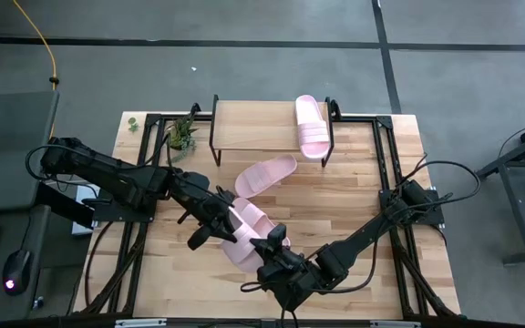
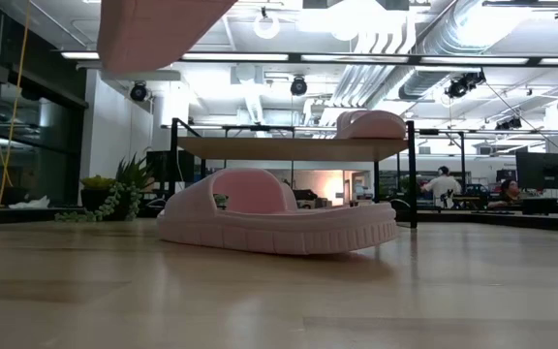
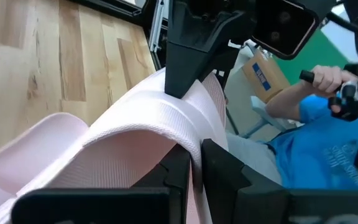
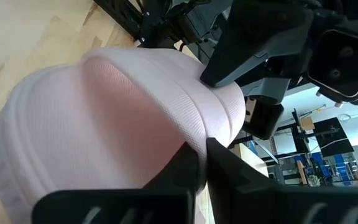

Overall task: Pick and place slides into the shelf
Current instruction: Put the pink slide on the shelf

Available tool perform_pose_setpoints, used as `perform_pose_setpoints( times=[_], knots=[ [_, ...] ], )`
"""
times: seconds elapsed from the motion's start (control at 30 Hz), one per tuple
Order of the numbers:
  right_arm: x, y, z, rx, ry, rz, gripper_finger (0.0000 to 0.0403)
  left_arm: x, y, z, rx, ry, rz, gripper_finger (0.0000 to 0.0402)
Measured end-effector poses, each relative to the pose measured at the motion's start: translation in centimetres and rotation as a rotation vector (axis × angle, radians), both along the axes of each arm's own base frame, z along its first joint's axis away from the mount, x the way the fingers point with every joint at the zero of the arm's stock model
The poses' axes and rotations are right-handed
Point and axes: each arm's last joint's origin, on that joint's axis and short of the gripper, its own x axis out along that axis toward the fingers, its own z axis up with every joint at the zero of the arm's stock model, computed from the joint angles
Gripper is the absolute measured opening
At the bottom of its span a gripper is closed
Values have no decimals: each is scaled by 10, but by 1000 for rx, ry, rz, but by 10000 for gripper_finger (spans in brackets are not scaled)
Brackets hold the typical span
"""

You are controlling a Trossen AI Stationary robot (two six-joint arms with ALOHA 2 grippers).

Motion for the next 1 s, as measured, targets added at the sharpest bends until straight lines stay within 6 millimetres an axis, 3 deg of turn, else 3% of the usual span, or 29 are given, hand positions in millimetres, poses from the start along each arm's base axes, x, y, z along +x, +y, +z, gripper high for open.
perform_pose_setpoints(
  times=[1.0],
  knots=[
    [8,-17,-1,-54,27,-43,0,-2,4,-8,202,9,37,38]
  ],
)
